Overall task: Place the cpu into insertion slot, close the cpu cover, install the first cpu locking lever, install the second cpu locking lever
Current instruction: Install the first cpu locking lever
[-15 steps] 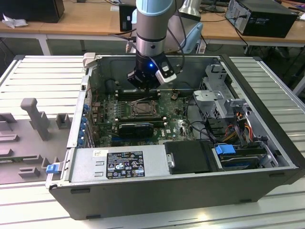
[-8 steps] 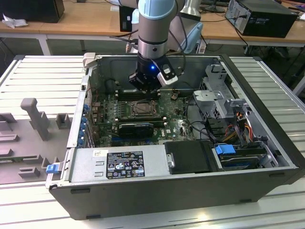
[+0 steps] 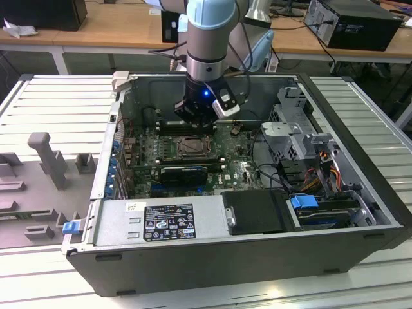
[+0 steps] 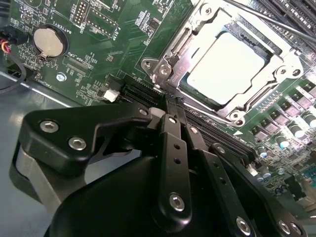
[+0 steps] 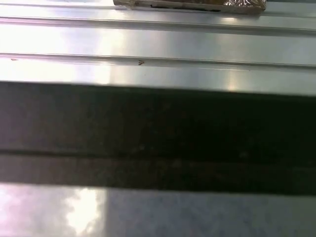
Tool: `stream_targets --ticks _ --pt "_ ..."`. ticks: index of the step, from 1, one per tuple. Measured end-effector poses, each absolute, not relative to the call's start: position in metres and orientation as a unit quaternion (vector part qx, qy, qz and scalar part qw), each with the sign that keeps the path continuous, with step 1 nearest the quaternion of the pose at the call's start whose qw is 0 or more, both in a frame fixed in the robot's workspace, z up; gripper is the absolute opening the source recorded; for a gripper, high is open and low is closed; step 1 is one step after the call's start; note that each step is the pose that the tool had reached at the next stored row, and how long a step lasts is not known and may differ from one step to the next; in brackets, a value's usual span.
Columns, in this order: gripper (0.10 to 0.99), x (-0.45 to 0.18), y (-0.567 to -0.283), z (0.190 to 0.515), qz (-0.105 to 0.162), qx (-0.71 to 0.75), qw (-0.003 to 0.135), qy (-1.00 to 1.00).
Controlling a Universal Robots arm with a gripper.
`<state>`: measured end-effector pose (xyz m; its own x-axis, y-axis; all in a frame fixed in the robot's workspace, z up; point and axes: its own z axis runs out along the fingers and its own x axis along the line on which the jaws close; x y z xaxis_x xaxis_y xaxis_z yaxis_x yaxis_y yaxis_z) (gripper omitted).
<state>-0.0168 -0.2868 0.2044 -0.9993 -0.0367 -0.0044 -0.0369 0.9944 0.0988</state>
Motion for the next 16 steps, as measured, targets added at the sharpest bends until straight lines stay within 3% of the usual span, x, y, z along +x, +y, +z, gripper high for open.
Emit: stream_targets --ticks 16 --pt "0.106 -0.0168 -0.2867 0.2052 0.042 -0.018 0.001 0.999"
